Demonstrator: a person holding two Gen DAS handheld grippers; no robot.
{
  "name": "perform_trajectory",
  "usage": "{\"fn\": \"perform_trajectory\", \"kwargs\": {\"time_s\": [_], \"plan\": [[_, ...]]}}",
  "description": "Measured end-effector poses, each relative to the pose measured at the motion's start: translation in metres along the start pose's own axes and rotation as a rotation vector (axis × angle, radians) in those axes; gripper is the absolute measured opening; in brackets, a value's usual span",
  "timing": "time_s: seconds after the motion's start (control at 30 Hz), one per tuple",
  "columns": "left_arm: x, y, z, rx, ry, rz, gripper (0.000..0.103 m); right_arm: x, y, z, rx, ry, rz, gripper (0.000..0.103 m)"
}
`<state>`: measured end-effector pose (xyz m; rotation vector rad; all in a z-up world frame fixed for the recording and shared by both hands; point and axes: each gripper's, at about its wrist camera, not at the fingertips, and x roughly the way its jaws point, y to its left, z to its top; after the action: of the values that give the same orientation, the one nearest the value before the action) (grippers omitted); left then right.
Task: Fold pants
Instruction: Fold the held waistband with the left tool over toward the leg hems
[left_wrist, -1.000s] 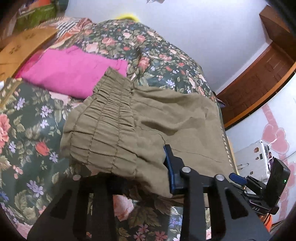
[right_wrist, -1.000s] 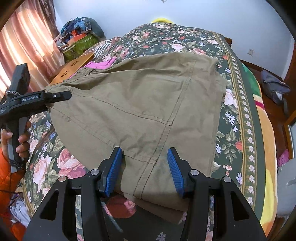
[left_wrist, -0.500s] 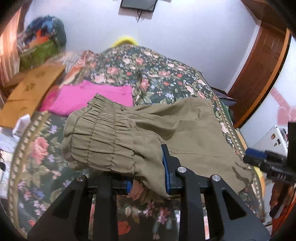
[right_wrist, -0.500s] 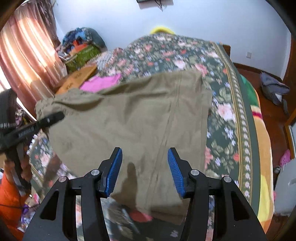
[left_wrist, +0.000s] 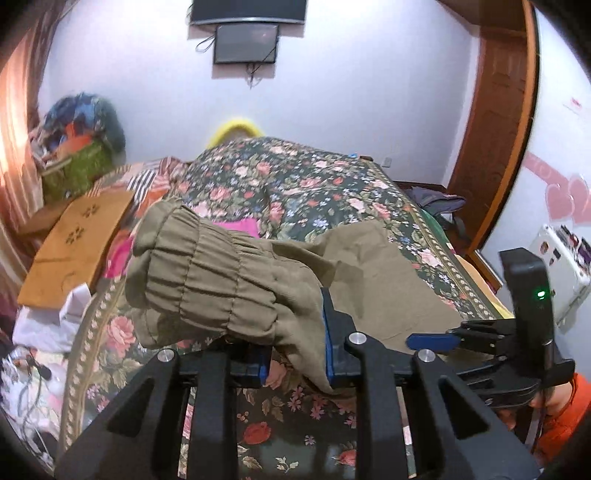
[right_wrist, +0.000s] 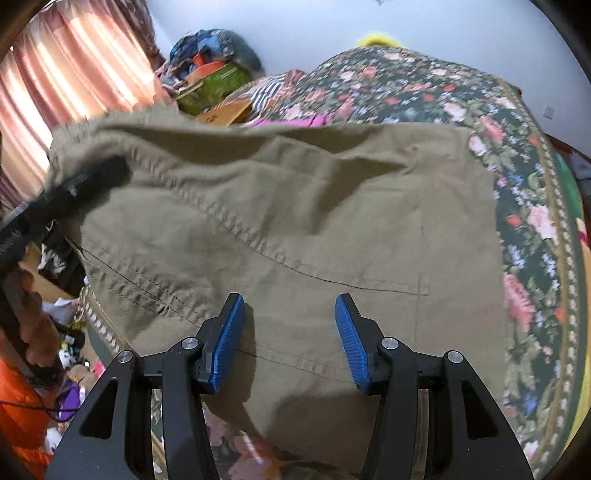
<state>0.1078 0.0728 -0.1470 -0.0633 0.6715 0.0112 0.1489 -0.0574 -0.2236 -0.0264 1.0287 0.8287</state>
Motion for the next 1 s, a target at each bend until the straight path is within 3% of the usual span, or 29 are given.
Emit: {"fn": "perform_trajectory", "kwargs": {"time_s": [0.27, 0.57, 0.83, 1.0], "plan": [[0.001, -0.038, 0.010, 0.103, -0.032, -0.030, 0.020, 0.004, 0.006, -0.004, -0.058, 0.032, -0.010, 0.050], [0.011, -0.081, 0.017, 0.255, -0.037, -0.048, 0.020, -0.013, 0.000, -0.009, -0.002, 0.007, 0.041, 0.050], [0.021, -0.112, 0.009, 0.363, -0.012, -0.072, 0.020, -0.058, -0.036, -0.040, 0.085, -0.064, -0.088, 0.050], [0.033, -0.123, 0.006, 0.382, 0.035, -0.115, 0.020, -0.061, -0.058, -0.056, 0.141, -0.055, -0.094, 0.050]]}}
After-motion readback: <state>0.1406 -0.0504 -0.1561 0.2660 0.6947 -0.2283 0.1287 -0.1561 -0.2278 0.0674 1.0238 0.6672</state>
